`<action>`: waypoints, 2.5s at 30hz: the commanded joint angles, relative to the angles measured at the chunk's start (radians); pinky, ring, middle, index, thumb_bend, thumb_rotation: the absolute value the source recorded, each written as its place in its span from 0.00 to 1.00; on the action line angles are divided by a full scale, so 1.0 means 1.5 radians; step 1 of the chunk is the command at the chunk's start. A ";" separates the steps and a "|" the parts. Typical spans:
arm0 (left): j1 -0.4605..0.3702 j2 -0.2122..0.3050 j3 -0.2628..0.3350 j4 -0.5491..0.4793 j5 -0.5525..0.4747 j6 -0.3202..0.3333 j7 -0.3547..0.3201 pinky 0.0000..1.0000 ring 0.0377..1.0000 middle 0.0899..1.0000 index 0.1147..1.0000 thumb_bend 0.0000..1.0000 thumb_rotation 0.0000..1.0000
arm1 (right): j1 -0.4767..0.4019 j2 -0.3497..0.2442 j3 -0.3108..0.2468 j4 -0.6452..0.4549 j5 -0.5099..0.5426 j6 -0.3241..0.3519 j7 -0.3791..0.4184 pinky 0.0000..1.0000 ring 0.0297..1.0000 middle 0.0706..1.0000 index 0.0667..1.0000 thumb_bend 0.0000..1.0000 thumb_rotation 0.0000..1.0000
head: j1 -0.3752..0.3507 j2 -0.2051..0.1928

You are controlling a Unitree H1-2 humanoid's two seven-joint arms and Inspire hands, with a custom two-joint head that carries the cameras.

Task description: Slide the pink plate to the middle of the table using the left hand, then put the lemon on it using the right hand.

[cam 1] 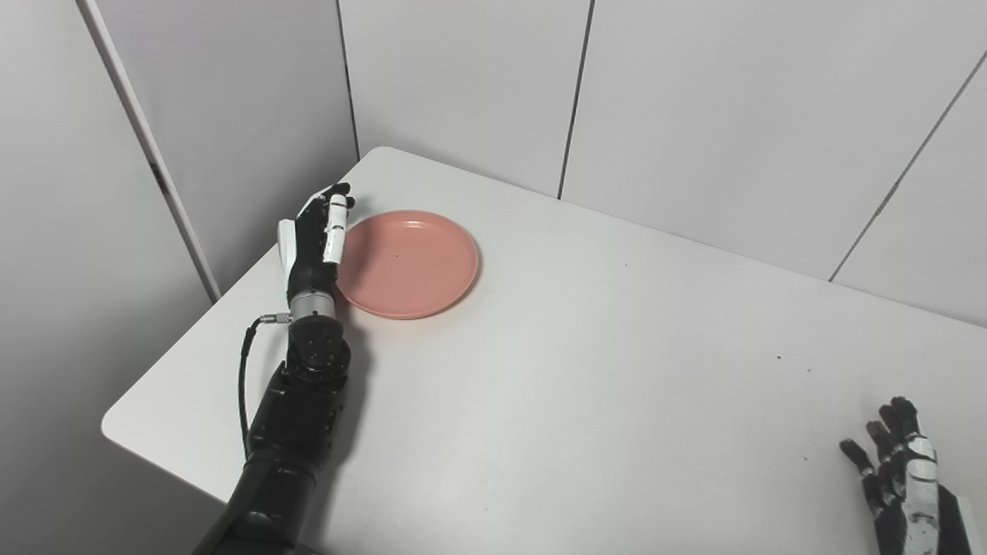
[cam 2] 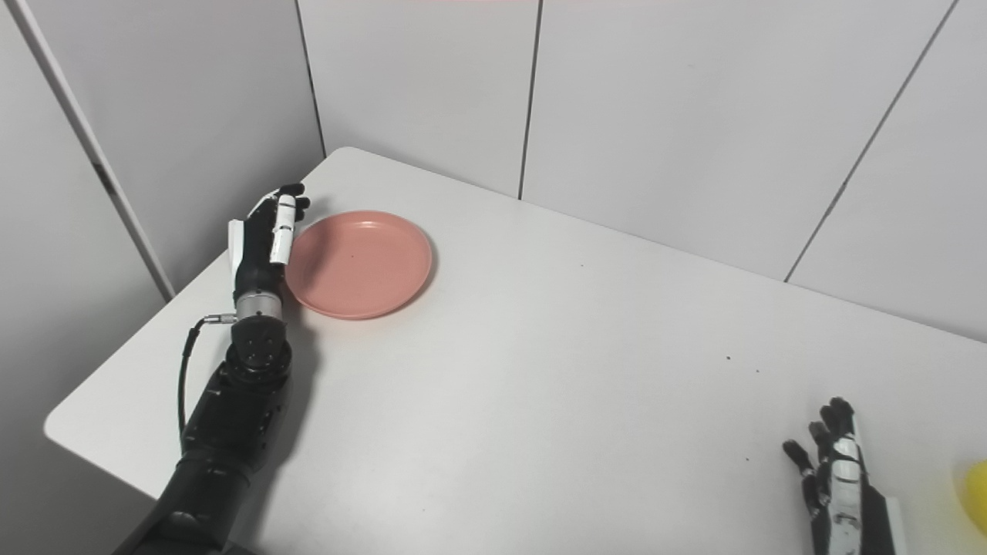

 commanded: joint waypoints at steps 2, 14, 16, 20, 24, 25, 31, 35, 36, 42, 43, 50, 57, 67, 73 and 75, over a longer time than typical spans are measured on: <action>-0.010 0.019 -0.002 -0.039 -0.027 0.013 -0.039 0.80 0.77 0.71 0.69 0.35 1.00 | -0.004 -0.008 -0.008 -0.022 0.003 0.011 -0.001 1.00 1.00 0.99 0.97 0.33 1.00 | 0.001 0.003; 0.003 0.015 0.006 -0.076 -0.112 0.025 -0.122 0.77 0.77 0.75 0.72 0.35 1.00 | -0.002 -0.010 -0.007 -0.031 0.003 0.009 -0.002 1.00 1.00 0.98 0.97 0.30 1.00 | 0.002 0.010; 0.003 0.014 0.001 -0.080 -0.111 0.026 -0.123 0.77 0.78 0.75 0.72 0.35 1.00 | -0.001 -0.010 -0.007 -0.032 0.001 0.010 -0.003 1.00 1.00 0.98 0.96 0.31 1.00 | 0.001 0.015; -0.002 0.004 -0.008 -0.095 -0.129 0.042 -0.136 0.76 0.76 0.73 0.70 0.34 1.00 | 0.001 -0.008 -0.005 -0.039 -0.001 0.011 -0.004 1.00 1.00 0.98 0.96 0.31 1.00 | 0.002 0.017; -0.005 -0.011 -0.014 -0.122 -0.140 0.074 -0.136 0.76 0.75 0.71 0.69 0.32 1.00 | 0.002 -0.007 -0.007 -0.043 0.002 0.014 -0.005 1.00 0.99 0.97 0.96 0.31 1.00 | 0.004 0.021; -0.004 -0.014 -0.017 -0.131 -0.145 0.084 -0.141 0.76 0.75 0.71 0.69 0.32 1.00 | 0.002 -0.006 -0.008 -0.044 0.003 0.016 -0.006 1.00 0.99 0.97 0.96 0.31 1.00 | 0.005 0.023; 0.004 -0.018 -0.047 -0.145 -0.139 0.093 -0.158 0.77 0.76 0.73 0.71 0.33 1.00 | 0.004 -0.008 -0.009 -0.055 0.006 0.028 -0.006 1.00 0.99 0.97 0.95 0.31 1.00 | 0.007 0.029; 0.004 -0.019 -0.060 -0.134 -0.129 0.071 -0.165 0.77 0.76 0.73 0.70 0.33 1.00 | 0.003 -0.008 -0.007 -0.057 0.002 0.022 -0.004 1.00 0.99 0.97 0.95 0.31 1.00 | 0.004 0.032; 0.004 -0.017 -0.064 -0.132 -0.123 0.069 -0.166 0.76 0.76 0.73 0.70 0.32 1.00 | 0.002 -0.008 -0.007 -0.056 0.002 0.019 -0.004 1.00 0.99 0.97 0.96 0.30 1.00 | 0.002 0.033; 0.004 -0.018 -0.068 -0.141 -0.126 0.088 -0.171 0.77 0.78 0.75 0.71 0.32 1.00 | 0.002 -0.002 -0.006 -0.063 0.000 0.028 -0.008 1.00 1.00 0.98 0.96 0.32 1.00 | -0.015 0.045; 0.005 -0.017 -0.069 -0.142 -0.127 0.088 -0.173 0.77 0.78 0.75 0.71 0.32 1.00 | 0.003 -0.002 -0.006 -0.065 0.000 0.028 -0.009 1.00 1.00 0.98 0.96 0.32 1.00 | -0.016 0.045; 0.003 -0.017 -0.076 -0.157 -0.129 0.117 -0.182 0.80 0.80 0.77 0.73 0.33 1.00 | 0.002 0.004 -0.003 -0.074 -0.003 0.033 -0.011 1.00 1.00 1.00 0.98 0.33 1.00 | -0.050 0.065; 0.003 -0.020 -0.086 -0.165 -0.115 0.121 -0.189 0.80 0.79 0.77 0.74 0.33 1.00 | 0.001 0.010 0.001 -0.076 -0.008 0.027 -0.011 1.00 1.00 1.00 1.00 0.32 1.00 | -0.075 0.077; -0.003 -0.038 -0.108 -0.165 -0.098 0.123 -0.182 0.80 0.81 0.78 0.75 0.32 1.00 | -0.004 0.017 0.001 -0.080 -0.018 0.032 -0.016 1.00 1.00 1.00 1.00 0.31 1.00 | -0.099 0.087; -0.004 -0.048 -0.120 -0.167 -0.073 0.131 -0.175 0.81 0.81 0.78 0.75 0.31 1.00 | -0.006 0.019 0.002 -0.088 -0.022 0.051 -0.017 1.00 1.00 1.00 1.00 0.34 1.00 | -0.106 0.093; -0.003 -0.052 -0.121 -0.170 -0.069 0.136 -0.175 0.82 0.81 0.78 0.75 0.31 1.00 | -0.007 0.020 0.002 -0.093 -0.021 0.058 -0.018 1.00 1.00 1.00 1.00 0.34 1.00 | -0.109 0.095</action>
